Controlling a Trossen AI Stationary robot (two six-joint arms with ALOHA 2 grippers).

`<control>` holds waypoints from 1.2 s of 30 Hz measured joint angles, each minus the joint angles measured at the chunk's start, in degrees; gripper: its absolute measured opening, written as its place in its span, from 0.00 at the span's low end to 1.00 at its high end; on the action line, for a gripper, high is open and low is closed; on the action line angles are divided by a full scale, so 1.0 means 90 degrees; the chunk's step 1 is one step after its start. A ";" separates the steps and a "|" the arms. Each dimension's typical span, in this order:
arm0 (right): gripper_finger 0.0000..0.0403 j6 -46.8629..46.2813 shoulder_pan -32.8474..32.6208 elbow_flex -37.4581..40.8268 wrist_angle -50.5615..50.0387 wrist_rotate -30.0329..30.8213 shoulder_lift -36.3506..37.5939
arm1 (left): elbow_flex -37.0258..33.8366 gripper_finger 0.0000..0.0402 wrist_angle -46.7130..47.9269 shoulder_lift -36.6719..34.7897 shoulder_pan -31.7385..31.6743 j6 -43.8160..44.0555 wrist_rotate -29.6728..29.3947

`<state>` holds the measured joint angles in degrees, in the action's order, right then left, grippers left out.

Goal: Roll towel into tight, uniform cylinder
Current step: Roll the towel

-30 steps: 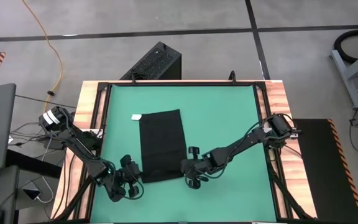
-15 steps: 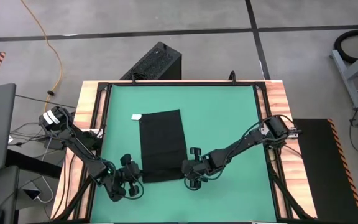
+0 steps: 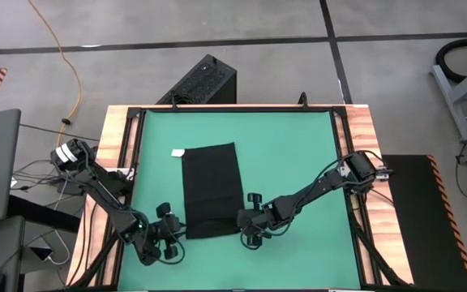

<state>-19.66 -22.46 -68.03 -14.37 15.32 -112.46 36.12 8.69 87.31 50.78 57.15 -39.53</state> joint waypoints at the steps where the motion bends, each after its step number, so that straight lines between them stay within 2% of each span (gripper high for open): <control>1: 0.04 0.0000 0.0000 0.0000 0.0000 0.0001 0.0000 | 0.0000 0.23 0.0088 0.0000 0.0033 0.0096 -0.0055; 6: 0.04 0.0002 0.0000 0.0000 -0.0002 -0.0006 -0.0005 | 0.0000 0.14 0.0332 0.0000 0.0121 0.0338 -0.0270; 10: 0.04 0.0005 0.0000 0.0000 -0.0002 -0.0023 -0.0005 | 0.0011 0.03 -0.0076 -0.0003 0.0309 -0.0328 -0.1181; 14: 0.04 0.0022 0.0000 0.0000 -0.0005 -0.0026 -0.0007 | 0.0015 0.00 -0.0577 0.0066 0.0288 -0.1079 -0.1852; 17: 0.04 0.0022 0.0000 0.0000 -0.0005 -0.0031 -0.0010 | 0.0012 0.00 -0.1143 0.0359 0.0060 -0.1739 -0.1742; 21: 0.04 0.0022 -0.0002 0.0002 -0.0005 -0.0044 -0.0010 | 0.0019 0.00 -0.1975 0.0808 -0.0115 -0.2603 -0.1289; 29: 0.05 0.0070 -0.0002 0.0005 -0.0002 -0.0048 -0.0012 | 0.0011 0.00 -0.2030 0.1413 -0.0230 -0.2165 -0.1035; 36: 0.12 0.0167 -0.0001 0.0008 -0.0009 -0.0017 0.0002 | -0.0160 0.00 -0.2094 0.1557 -0.0274 -0.1550 -0.1008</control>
<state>-18.16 -22.47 -67.96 -14.45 15.17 -112.45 34.68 -10.16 101.32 48.31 43.20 -48.60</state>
